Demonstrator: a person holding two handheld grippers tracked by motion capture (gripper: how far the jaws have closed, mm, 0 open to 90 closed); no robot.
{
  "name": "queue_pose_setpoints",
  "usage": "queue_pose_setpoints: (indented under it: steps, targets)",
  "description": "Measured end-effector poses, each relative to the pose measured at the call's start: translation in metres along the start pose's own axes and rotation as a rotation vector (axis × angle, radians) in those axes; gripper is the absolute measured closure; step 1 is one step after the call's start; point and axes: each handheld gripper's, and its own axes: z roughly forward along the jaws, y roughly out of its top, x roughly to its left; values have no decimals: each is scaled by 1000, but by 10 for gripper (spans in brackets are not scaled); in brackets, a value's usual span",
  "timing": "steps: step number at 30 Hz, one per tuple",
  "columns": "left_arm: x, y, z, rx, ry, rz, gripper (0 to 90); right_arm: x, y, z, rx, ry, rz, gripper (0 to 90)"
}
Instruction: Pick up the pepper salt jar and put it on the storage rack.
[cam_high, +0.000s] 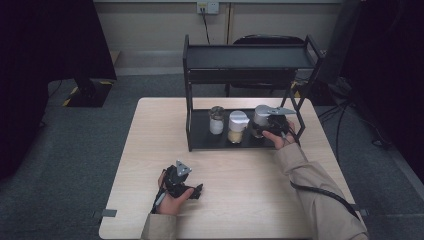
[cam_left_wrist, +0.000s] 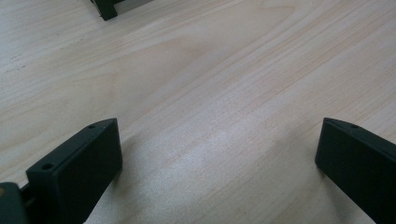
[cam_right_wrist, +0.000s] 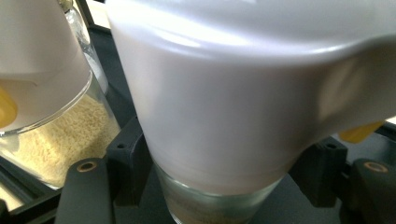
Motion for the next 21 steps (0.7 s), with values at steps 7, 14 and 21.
queue_pose_setpoints:
  steps: [7,14,21]
  targets:
    - [0,0,0,0,0,0,0,0,0,1,-2,-7,-8,309]
    - [0,0,0,0,0,0,0,1,-1,1,-3,-9,-13,308]
    - [0,0,0,0,0,0,0,3,2,0,11,-15,-17,306]
